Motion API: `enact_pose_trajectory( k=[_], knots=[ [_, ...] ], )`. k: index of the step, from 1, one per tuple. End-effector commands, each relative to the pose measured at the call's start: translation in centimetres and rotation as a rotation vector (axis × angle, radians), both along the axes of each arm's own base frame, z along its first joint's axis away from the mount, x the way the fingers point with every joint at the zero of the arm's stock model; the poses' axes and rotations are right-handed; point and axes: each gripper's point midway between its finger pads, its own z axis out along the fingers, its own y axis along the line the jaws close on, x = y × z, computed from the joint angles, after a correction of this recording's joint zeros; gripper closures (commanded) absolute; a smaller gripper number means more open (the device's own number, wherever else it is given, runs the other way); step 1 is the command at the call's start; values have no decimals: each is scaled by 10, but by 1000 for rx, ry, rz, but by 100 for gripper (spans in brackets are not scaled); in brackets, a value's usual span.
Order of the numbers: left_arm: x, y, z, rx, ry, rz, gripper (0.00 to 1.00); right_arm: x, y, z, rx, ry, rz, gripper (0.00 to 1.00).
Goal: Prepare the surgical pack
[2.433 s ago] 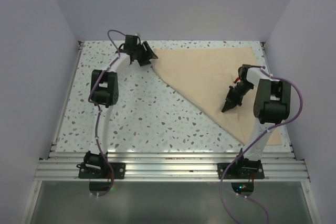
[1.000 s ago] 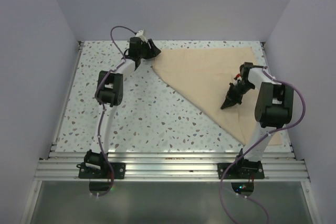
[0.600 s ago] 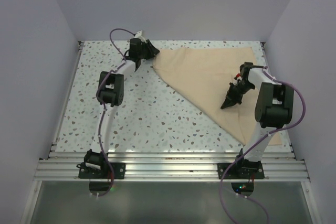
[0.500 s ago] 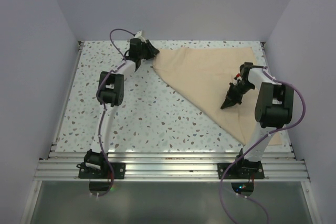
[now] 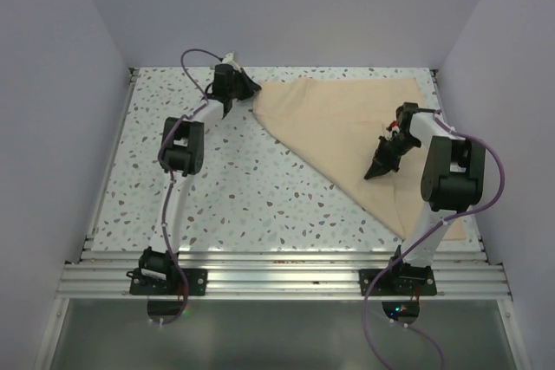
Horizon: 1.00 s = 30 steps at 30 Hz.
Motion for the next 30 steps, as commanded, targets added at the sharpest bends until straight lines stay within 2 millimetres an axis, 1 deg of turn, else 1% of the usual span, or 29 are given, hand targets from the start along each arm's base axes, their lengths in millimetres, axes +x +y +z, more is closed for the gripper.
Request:
enact_pose_trajectory(
  k=[1,2,4,5,6,7,9,10,12,14,15,16,18,20,24,25,26,27,29,30],
  knots=[
    [-9,-6,57,-32,-44,-19,100,5,2,8,11,-43,1,100],
    [-11,-9,74,-41,-66,-29,100,5,2,8,8,-41,1,100],
    [-16,-11,81,-41,-61,-28,100,5,1,7,5,-41,1,100],
    [-19,-14,93,-42,-72,-36,100,5,1,5,2,-39,-1,100],
    [-21,-15,96,-41,-66,-41,100,5,0,5,1,-40,2,100],
    [-24,-17,106,-44,-77,-49,100,5,0,5,-2,-37,1,100],
    [-28,-18,112,-38,-79,-56,100,4,-3,2,-17,-31,2,100],
    [-30,-19,120,-40,-88,-61,100,4,-4,1,-20,-28,4,100],
    [-35,-21,125,-43,-86,-70,100,3,-4,-1,-17,-19,2,100],
    [-40,-25,135,-46,-95,-83,100,3,-8,-2,-32,-11,-2,100],
    [-44,-26,132,-42,-86,-88,100,4,-10,-3,-39,-11,-3,100],
    [-47,-29,138,-44,-93,-93,100,5,-11,-3,-40,-12,-6,100],
    [-53,-34,135,-48,-79,-105,100,7,-13,-1,-41,-14,-8,100],
    [-64,-52,141,-60,-73,-143,100,9,-16,2,-50,-20,-11,100],
    [-80,-76,147,-62,-70,-179,100,14,-15,9,-37,-37,-22,100],
    [-88,-90,152,-70,-74,-205,100,16,-14,12,-33,-47,-22,100],
    [-92,-97,155,-80,-70,-216,100,18,-14,14,-31,-54,-25,100],
    [-101,-110,161,-87,-74,-237,100,19,-15,15,-34,-56,-27,100],
    [-109,-121,167,-90,-72,-248,100,19,-17,13,-45,-46,-28,100],
    [-118,-133,176,-92,-82,-267,100,18,-18,12,-46,-37,-31,100]
  ],
)
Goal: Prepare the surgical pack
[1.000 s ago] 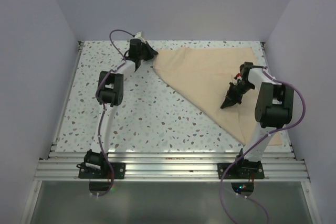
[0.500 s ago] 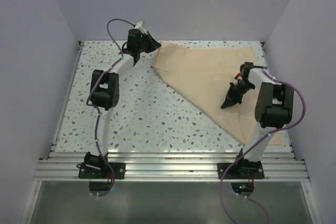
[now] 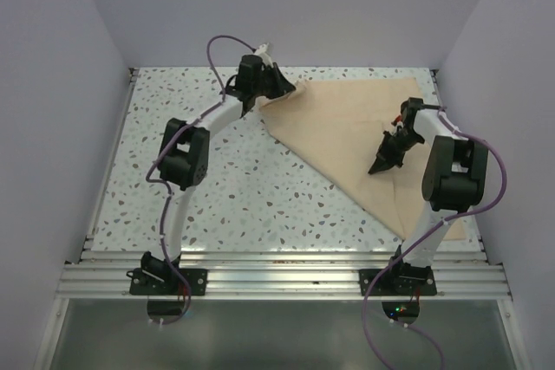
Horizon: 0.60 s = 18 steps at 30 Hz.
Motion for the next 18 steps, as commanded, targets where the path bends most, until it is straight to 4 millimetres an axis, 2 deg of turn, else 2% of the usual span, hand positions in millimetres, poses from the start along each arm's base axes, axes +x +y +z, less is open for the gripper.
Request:
enact_pose_trajectory(
  k=[1,5,6,11,12,16,18],
  knots=[
    [-28,-35,74,-59,-93,-55,100,5,-6,5,-15,-2,-11,100],
    [-50,-60,84,-67,-74,-77,100,-1,-18,-3,-56,20,-27,100],
    [-59,-71,88,-70,-79,-97,100,-3,-20,-5,-59,26,-30,100],
    [-87,-109,96,-66,-79,-135,100,-4,-19,-12,-14,27,-63,100],
    [-99,-123,98,-68,-81,-163,100,-2,-19,-10,-13,21,-70,100],
    [-115,-143,105,-84,-85,-186,100,1,-9,-6,48,3,-80,100],
    [-127,-152,100,-63,-59,-210,100,3,-9,-5,49,-9,-87,100]
  ],
)
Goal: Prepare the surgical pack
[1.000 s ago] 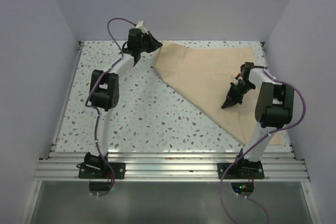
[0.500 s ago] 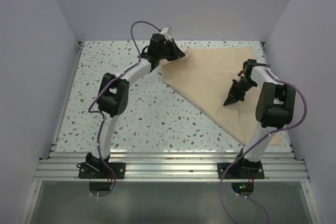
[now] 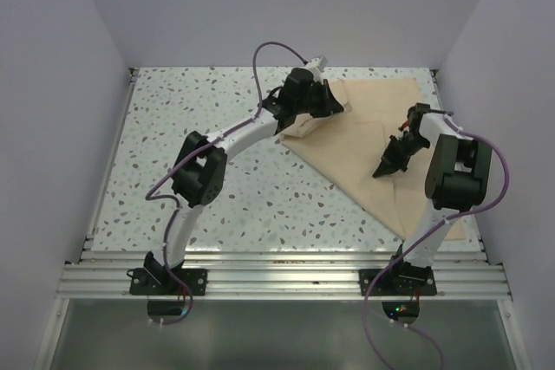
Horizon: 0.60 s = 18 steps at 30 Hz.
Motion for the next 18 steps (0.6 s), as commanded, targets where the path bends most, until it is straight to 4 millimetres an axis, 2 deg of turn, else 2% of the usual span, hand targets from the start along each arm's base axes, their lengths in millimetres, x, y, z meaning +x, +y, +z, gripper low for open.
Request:
enact_pose_trajectory(
  k=[1,5,11,18],
  knots=[
    [-13,-13,49,-38,-52,4,100,8,7,6,38,-42,-18,100],
    [-32,-30,38,-36,-19,-38,100,3,6,-1,28,-22,-20,100],
    [-53,-53,58,-45,-50,-87,100,-7,2,-17,8,17,-16,100],
    [-80,-74,57,-38,-40,-144,100,-10,-2,-25,-10,45,-12,100]
  ],
)
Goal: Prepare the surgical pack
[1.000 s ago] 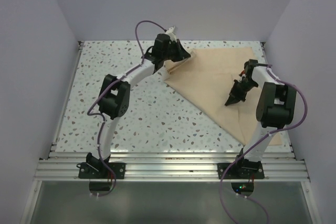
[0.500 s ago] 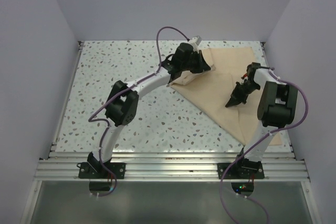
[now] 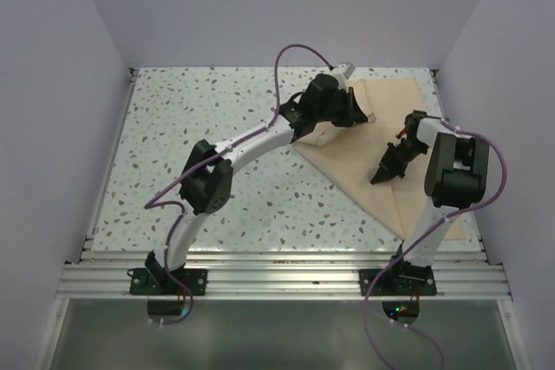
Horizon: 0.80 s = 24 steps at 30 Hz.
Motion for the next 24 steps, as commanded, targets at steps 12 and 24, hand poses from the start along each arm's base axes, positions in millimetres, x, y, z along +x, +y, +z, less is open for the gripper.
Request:
enact_pose_trajectory(
  k=[12,24],
  knots=[
    [-56,-31,-29,35,55,-124,100,3,-10,-8,-40,22,-11,100],
    [-65,-25,-65,71,81,-267,61,7,-18,6,-74,-2,2,100]
  ],
)
